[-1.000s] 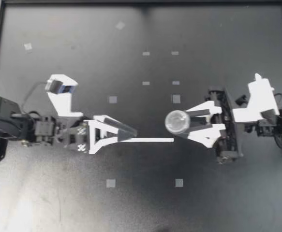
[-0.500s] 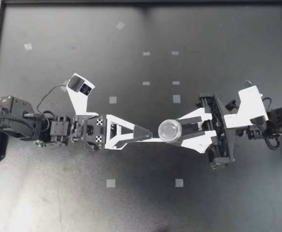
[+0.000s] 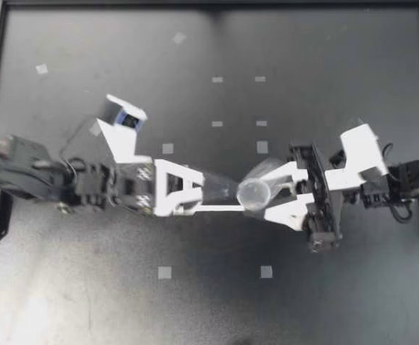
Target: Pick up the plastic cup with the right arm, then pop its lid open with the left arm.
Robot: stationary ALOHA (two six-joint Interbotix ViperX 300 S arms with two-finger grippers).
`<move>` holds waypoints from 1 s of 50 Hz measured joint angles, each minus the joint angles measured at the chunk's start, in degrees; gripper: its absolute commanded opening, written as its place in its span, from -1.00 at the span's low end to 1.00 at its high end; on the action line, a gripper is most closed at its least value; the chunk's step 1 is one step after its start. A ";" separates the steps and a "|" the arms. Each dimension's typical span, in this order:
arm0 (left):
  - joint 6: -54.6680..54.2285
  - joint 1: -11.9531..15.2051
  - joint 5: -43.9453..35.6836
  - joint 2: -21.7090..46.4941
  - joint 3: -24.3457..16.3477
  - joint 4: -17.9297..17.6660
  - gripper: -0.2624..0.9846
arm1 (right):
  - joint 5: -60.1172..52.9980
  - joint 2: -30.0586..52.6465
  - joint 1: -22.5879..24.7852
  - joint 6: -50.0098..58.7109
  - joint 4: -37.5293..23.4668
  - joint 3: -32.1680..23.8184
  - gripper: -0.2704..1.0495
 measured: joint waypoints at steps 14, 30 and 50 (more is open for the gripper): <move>11.95 1.05 1.58 -7.29 4.66 -0.18 0.71 | 0.00 -0.70 0.09 0.26 0.00 -0.18 -0.22; 49.75 1.05 6.50 -6.42 9.05 0.18 0.71 | 0.00 -9.23 1.14 2.99 0.00 -1.14 -0.22; 66.27 1.14 14.15 -5.98 9.23 0.00 0.71 | 1.93 -10.72 2.81 4.04 0.00 -1.32 -0.22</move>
